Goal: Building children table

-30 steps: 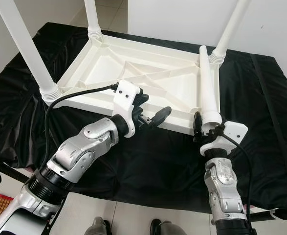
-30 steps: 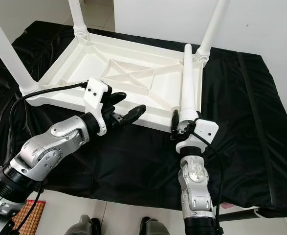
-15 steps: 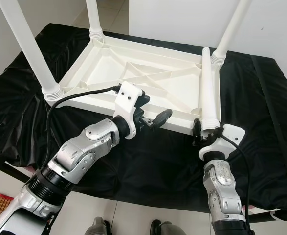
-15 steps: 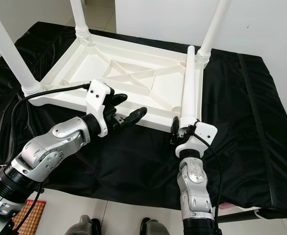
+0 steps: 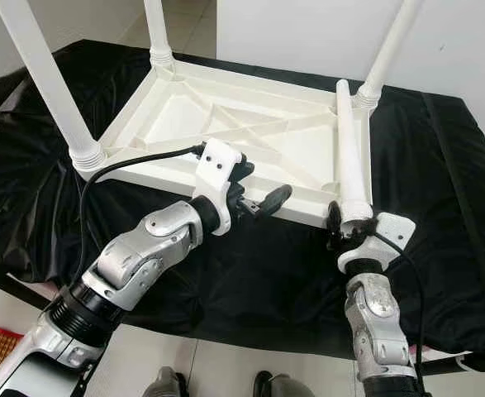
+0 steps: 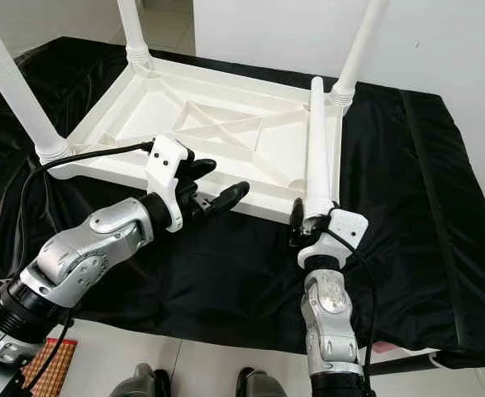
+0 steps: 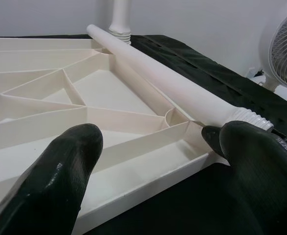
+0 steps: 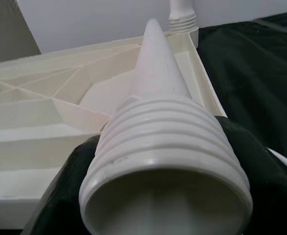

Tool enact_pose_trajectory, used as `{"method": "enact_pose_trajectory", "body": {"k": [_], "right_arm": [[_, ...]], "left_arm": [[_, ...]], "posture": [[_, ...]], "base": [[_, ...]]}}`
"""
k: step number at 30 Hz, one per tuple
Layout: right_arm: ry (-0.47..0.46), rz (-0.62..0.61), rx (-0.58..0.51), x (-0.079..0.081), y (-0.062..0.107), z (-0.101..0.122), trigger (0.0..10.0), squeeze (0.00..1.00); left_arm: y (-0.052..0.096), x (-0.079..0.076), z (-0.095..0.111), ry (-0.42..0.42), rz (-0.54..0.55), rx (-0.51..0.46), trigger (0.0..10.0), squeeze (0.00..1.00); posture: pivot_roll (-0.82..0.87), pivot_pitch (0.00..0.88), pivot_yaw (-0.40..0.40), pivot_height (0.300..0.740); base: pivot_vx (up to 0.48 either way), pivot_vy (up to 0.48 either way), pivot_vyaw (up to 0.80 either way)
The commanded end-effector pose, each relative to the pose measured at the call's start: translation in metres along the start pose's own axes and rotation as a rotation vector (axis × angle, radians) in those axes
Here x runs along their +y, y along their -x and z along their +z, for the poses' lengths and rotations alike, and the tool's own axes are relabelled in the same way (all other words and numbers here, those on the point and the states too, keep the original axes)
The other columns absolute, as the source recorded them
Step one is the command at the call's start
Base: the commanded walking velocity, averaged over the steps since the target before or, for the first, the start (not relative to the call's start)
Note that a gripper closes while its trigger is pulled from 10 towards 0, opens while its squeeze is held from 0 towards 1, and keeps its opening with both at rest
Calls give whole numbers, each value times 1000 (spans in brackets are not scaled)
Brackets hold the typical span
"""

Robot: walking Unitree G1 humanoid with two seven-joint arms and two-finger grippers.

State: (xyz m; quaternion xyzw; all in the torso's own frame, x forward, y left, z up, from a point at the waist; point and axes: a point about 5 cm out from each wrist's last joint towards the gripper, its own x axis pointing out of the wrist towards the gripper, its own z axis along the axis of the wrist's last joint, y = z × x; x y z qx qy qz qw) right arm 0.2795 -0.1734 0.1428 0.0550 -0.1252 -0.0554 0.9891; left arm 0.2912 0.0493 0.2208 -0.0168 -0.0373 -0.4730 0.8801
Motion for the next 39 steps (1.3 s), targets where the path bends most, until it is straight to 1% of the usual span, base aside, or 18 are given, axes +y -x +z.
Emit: {"method": "enact_pose_trajectory", "body": {"k": [1, 3, 5, 6, 7, 17, 19, 23, 24, 27, 28, 30, 31, 32, 33, 35, 37, 39], "right_arm": [[6, 10, -45, -1, 2, 5, 10000, 4], [43, 30, -109, 0, 3, 13, 10000, 0], [43, 30, -109, 0, 3, 13, 10000, 0], [63, 37, -144, 1, 3, 18, 10000, 0], [102, 49, -215, 2, 1, 28, 10000, 0], [114, 69, -241, 3, -3, 34, 10000, 0], [142, 92, -248, 5, -2, 33, 10000, 0], [148, 99, -251, 5, -1, 33, 10000, 0], [162, 109, -252, 4, -1, 33, 10000, 0], [177, 124, -250, 4, -1, 32, 10000, 0], [177, 124, -250, 4, -1, 32, 10000, 0], [183, 134, -247, 4, 0, 31, 10000, 0], [193, 148, -246, 5, 1, 30, 10000, 0], [193, 148, -246, 5, 1, 30, 10000, 0], [197, 159, -242, 6, 2, 29, 10000, 0], [211, 174, -242, 7, 4, 28, 10000, 0], [207, 199, -238, 10, 5, 28, 10000, 0], [207, 208, -238, 11, 6, 28, 10000, 0]], "left_arm": [[2, -18, -2, -12, -321, 22, 10000, 0], [2, -17, -2, -11, -319, 24, 10000, 0], [2, -17, -2, -11, -319, 24, 10000, 0], [2, -16, -2, -9, -319, 24, 10000, 0], [2, -15, -1, -8, -318, 25, 10000, 0], [1, -13, 0, 0, -314, 19, 10000, 0], [1, -11, 3, 42, -310, -2, 10000, 0], [0, -10, 5, 69, -311, -15, 10000, 0], [-1, -6, 9, 154, -331, -42, 10000, 1000], [-4, -3, 12, 257, -362, -61, 10000, 1000], [-4, -3, 12, 257, -362, -61, 10000, 1000], [-7, -2, 12, 317, -396, -62, 10000, 1000], [-11, -2, 14, 372, -437, -68, 10000, 596], [-11, -2, 14, 372, -437, -68, 10000, 596], [-13, -3, 17, 422, -487, -79, 10000, 0], [-16, -6, 22, 476, -548, -97, 10000, 0], [-24, -8, 27, 524, -598, -109, 10000, 0], [-27, -8, 28, 534, -603, -108, 10000, 0]], "posture": [[49, 147, -9, 740], [51, 153, -5, 740], [51, 153, -5, 740], [51, 153, -5, 740], [51, 153, -5, 740], [51, 153, -5, 740], [51, 153, -5, 740], [49, 161, -3, 740], [49, 161, -3, 740], [51, 164, -4, 740], [51, 164, -4, 740], [51, 164, -4, 740], [51, 167, -5, 740], [51, 167, -5, 740], [51, 167, -5, 740], [51, 167, -5, 740], [42, 172, -3, 740], [42, 172, -3, 740]], "base": [[0, 0, 0], [0, 0, 0], [0, 0, 0], [0, 0, 0], [0, 0, 0], [0, 0, 0], [0, 0, 0], [0, 0, 0], [0, 0, 0], [0, 0, 0], [0, 0, 0], [0, 0, 0], [0, 0, 0], [0, 0, 0], [0, 0, 0], [0, 0, 0], [0, 0, 0], [0, 0, 0]]}}
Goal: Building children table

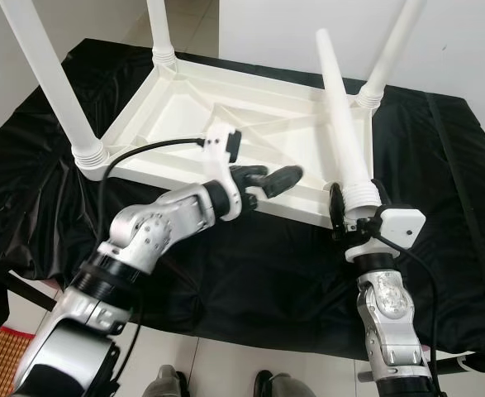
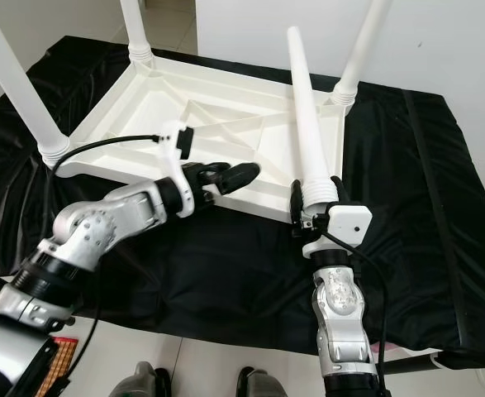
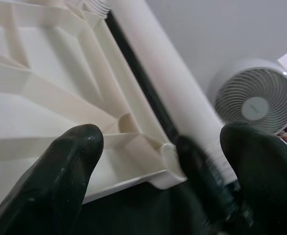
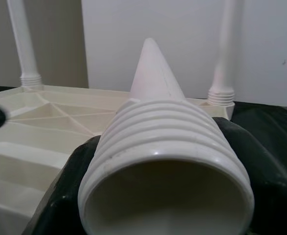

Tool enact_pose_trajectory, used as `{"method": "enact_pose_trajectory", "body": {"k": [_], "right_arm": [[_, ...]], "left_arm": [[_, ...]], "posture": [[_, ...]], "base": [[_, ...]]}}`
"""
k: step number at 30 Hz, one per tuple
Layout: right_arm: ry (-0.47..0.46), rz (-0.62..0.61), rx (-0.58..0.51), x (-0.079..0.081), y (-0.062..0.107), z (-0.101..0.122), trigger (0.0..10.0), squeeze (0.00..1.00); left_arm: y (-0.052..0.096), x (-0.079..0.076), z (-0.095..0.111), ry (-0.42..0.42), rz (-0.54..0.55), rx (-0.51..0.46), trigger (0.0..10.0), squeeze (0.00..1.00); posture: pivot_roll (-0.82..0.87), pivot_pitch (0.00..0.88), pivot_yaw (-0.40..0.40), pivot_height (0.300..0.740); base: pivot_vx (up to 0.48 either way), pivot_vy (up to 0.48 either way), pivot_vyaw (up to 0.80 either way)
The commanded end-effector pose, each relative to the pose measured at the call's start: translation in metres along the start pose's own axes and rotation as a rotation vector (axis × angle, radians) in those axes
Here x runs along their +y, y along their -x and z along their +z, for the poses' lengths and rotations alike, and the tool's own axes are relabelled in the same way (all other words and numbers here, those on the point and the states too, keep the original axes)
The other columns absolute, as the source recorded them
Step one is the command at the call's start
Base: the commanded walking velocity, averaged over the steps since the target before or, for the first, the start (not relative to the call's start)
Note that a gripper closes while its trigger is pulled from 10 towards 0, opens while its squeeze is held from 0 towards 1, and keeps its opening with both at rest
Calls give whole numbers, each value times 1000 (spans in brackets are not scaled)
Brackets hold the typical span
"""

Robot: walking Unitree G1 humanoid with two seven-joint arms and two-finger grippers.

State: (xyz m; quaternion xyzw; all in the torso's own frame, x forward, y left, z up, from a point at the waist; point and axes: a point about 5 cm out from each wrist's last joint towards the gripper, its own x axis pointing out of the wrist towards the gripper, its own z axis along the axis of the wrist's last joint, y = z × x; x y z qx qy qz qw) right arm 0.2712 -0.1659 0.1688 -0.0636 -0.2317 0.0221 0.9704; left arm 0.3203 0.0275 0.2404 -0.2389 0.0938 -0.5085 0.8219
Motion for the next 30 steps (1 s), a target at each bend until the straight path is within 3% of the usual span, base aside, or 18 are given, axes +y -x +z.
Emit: {"method": "enact_pose_trajectory", "body": {"k": [1, 13, 22, 30], "right_arm": [[6, 27, -17, 3, 3, 2, 10000, 0], [6, 133, -50, 17, 2, 10, 10000, 0], [-9, 210, -71, 29, 4, 16, 10000, 0], [-13, 256, -55, 36, 14, 15, 10000, 0]], "left_arm": [[3, -24, 0, 35, -530, 12, 10000, 0], [-23, -24, 2, 69, -566, 75, 10000, 0], [-34, -19, 0, 64, -546, 100, 10000, 0], [-42, -15, 10, 73, -530, 70, 10000, 0]], "posture": [[42, 172, -3, 740], [30, 183, -5, 740], [26, 183, -3, 740], [15, 180, 2, 740]], "base": [[0, 0, 0], [0, 0, 0], [0, 0, 0], [0, 0, 0]]}}
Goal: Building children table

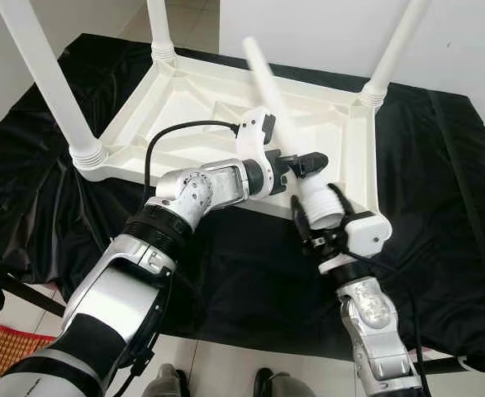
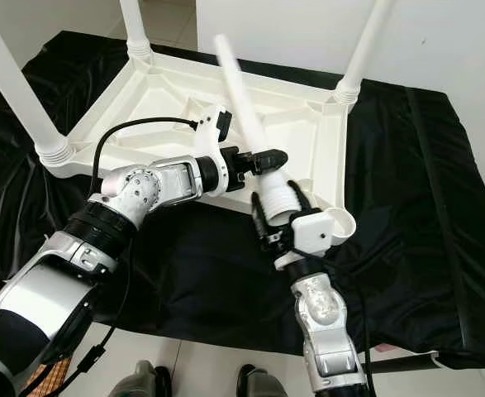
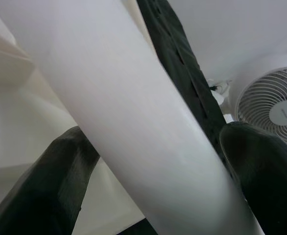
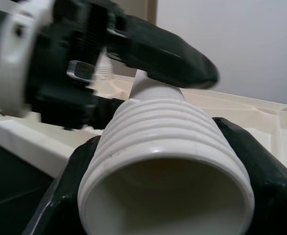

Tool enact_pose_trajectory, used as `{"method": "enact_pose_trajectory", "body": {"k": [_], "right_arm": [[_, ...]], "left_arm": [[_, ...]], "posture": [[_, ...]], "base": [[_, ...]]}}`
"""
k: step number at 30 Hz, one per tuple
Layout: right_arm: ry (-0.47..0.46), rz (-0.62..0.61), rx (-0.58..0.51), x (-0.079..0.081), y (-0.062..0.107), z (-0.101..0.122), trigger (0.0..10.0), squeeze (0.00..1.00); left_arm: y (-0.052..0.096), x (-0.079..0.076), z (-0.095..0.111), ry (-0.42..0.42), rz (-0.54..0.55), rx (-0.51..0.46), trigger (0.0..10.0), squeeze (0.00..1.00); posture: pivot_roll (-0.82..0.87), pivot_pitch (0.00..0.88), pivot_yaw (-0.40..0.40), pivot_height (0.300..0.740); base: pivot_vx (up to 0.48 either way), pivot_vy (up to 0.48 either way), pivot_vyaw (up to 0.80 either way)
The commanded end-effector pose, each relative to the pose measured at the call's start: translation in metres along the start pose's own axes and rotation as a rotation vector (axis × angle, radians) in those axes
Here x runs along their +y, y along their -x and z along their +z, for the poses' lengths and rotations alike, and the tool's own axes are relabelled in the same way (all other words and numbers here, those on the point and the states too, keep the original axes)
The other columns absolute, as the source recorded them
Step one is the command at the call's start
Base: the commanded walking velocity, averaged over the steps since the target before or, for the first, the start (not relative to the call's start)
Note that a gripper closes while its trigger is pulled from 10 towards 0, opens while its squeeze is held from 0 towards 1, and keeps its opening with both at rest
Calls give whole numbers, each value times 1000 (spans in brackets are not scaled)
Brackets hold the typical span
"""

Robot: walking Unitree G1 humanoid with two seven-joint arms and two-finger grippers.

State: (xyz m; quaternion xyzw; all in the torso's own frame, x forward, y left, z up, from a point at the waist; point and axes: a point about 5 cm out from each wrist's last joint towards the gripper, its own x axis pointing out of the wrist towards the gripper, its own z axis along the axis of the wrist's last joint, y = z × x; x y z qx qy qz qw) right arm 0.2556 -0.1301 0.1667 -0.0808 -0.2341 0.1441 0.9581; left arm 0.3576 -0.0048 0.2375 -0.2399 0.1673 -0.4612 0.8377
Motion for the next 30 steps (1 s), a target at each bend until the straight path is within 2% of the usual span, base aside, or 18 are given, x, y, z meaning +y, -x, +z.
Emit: {"method": "enact_pose_trajectory", "body": {"k": [1, 12, 13, 14, 15, 16, 17, 18, 20, 21, 23, 24, 26, 27, 28, 29, 30], "right_arm": [[12, 11, -28, 1, 1, 6, 10000, 0], [28, 42, -18, 5, 7, 5, 10000, 0], [29, 43, -15, 5, 7, 4, 10000, 0], [29, 44, -14, 4, 7, 4, 10000, 0], [29, 44, -14, 4, 7, 4, 10000, 0], [29, 43, -13, 4, 7, 4, 10000, 0], [32, 46, -11, 4, 7, 3, 10000, 0], [34, 49, -10, 4, 7, 3, 10000, 0], [34, 49, -10, 4, 7, 3, 10000, 0], [39, 53, -9, 3, 8, 3, 10000, 0], [39, 53, -9, 3, 8, 3, 10000, 0], [47, 56, -11, 3, 8, 3, 10000, 0], [47, 56, -11, 3, 8, 3, 10000, 0], [59, 66, -13, 2, 8, 3, 10000, 0], [63, 70, -14, 2, 8, 4, 10000, 0], [66, 72, -14, 2, 8, 3, 10000, 0], [65, 74, -14, 2, 8, 3, 10000, 0]], "left_arm": [[8, -33, 5, -33, -658, 3, 10000, 0], [5, -34, 28, -36, -641, -84, 9922, 0], [5, -35, 30, -39, -642, -93, 6588, 0], [5, -35, 32, -42, -638, -102, 4863, 0], [5, -35, 32, -42, -638, -102, 4863, 0], [5, -35, 33, -43, -631, -109, 3451, 0], [5, -34, 35, -43, -627, -113, 5647, 0], [5, -34, 36, -45, -625, -117, 5922, 0], [5, -34, 36, -45, -625, -117, 5922, 0], [5, -32, 40, -47, -610, -126, 4118, 0], [5, -32, 40, -47, -610, -126, 4118, 0], [5, -32, 42, -48, -604, -130, 6392, 0], [5, -32, 42, -48, -604, -130, 6392, 0], [5, -31, 46, -50, -593, -137, 10000, 0], [5, -30, 49, -53, -590, -143, 6706, 0], [5, -30, 51, -60, -576, -150, 8824, 0], [5, -30, 54, -57, -575, -160, 4235, 0]], "posture": [[15, 180, 2, 740], [12, 174, 4, 740], [12, 174, 4, 740], [12, 174, 4, 740], [12, 174, 4, 740], [12, 174, 4, 740], [12, 174, 4, 740], [12, 174, 4, 740], [12, 174, 4, 740], [19, 179, -4, 740], [19, 179, -4, 740], [21, 183, -5, 740], [21, 183, -5, 740], [21, 186, -6, 740], [21, 186, -6, 740], [23, 187, -7, 740], [23, 187, -7, 740]], "base": [[0, 0, 0], [0, 0, 0], [0, 0, 0], [0, 0, 0], [0, 0, 0], [0, 0, 0], [0, 0, 0], [0, 0, 0], [0, 0, 0], [0, 0, 0], [0, 0, 0], [0, 0, 0], [0, 0, 0], [0, 0, 0], [0, 0, 0], [0, 0, 0], [0, 0, 0]]}}
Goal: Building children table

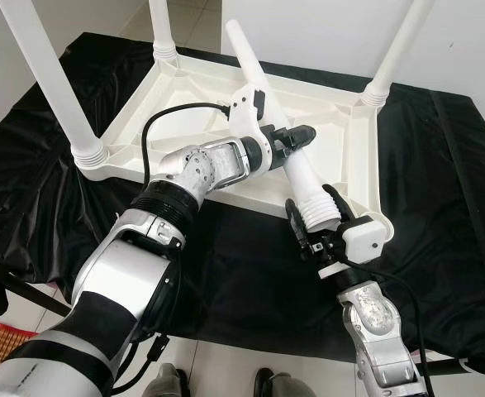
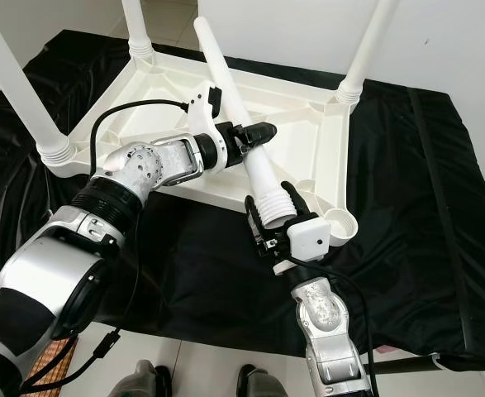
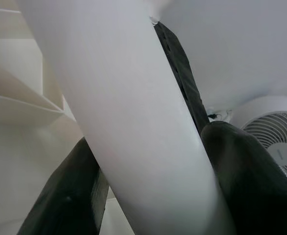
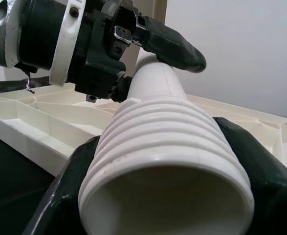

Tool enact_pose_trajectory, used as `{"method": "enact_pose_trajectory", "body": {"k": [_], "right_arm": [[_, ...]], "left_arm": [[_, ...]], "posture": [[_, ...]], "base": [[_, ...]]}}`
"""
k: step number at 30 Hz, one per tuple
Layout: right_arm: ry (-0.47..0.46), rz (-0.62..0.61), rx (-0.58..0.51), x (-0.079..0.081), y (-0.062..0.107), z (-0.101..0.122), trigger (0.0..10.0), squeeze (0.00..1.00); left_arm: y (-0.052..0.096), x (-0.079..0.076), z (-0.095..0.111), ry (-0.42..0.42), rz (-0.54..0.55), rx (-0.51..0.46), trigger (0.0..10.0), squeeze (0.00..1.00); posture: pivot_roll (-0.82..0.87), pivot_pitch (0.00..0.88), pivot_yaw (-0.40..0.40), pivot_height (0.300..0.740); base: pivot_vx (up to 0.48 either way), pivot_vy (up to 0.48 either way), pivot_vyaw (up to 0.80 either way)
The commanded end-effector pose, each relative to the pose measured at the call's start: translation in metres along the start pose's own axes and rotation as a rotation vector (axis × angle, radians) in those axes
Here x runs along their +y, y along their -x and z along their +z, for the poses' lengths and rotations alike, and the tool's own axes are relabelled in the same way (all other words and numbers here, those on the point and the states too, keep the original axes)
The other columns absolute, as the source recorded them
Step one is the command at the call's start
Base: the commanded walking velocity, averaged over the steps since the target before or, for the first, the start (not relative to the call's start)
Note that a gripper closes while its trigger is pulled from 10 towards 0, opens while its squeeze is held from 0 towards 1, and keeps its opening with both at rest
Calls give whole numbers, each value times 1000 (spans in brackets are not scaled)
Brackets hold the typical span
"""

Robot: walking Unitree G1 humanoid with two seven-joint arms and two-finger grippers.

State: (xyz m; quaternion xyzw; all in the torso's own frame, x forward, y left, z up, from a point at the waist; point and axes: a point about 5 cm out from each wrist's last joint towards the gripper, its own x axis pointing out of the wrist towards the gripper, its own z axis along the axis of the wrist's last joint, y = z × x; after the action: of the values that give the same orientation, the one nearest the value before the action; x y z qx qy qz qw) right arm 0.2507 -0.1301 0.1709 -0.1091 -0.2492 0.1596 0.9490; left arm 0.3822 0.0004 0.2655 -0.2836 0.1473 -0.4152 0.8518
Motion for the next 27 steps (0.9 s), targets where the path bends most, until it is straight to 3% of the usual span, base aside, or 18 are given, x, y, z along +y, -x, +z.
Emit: {"method": "enact_pose_trajectory", "body": {"k": [1, 6, 7, 12, 13, 22, 23, 24, 25, 27], "right_arm": [[12, 32, 13, 2, 5, -2, 10000, 0], [15, 37, 12, 2, 5, -2, 10000, 0], [17, 38, 12, 2, 5, -3, 10000, 0], [19, 40, 10, 2, 4, -3, 10000, 0], [19, 41, 9, 2, 4, -3, 10000, 0], [14, 39, 6, 0, 2, -2, 10000, 0], [9, 37, 5, -1, 1, -1, 10000, 384], [9, 37, 5, -1, 1, -1, 10000, 384], [-15, 34, 1, -4, -1, 0, 10000, 1000], [-15, 34, 1, -4, -1, 0, 10000, 1000]], "left_arm": [[12, -34, 16, -84, -647, -45, 4235, 0], [12, -34, 18, -85, -641, -53, 4118, 0], [13, -33, 21, -73, -643, -70, 0, 0], [13, -32, 24, -72, -627, -88, 0, 0], [13, -32, 24, -72, -624, -84, 10000, 0], [12, -35, 24, -80, -639, -77, 10000, 0], [12, -37, 25, -88, -643, -78, 10000, 0], [12, -37, 25, -88, -643, -78, 10000, 0], [12, -40, 28, -98, -651, -88, 10000, 0], [12, -40, 28, -98, -651, -88, 10000, 0]], "posture": [[23, 187, -7, 740], [23, 188, -8, 740], [24, 188, -7, 740], [26, 189, -8, 740], [26, 189, -8, 740], [31, 190, -13, 740], [31, 190, -13, 740], [31, 190, -13, 740], [31, 188, -17, 740], [31, 188, -17, 740]], "base": [[0, 0, 0], [0, 0, 0], [0, 0, 0], [0, 0, 0], [0, 0, 0], [0, 0, 0], [0, 0, 0], [0, 0, 0], [0, 0, 0], [0, 0, 0]]}}
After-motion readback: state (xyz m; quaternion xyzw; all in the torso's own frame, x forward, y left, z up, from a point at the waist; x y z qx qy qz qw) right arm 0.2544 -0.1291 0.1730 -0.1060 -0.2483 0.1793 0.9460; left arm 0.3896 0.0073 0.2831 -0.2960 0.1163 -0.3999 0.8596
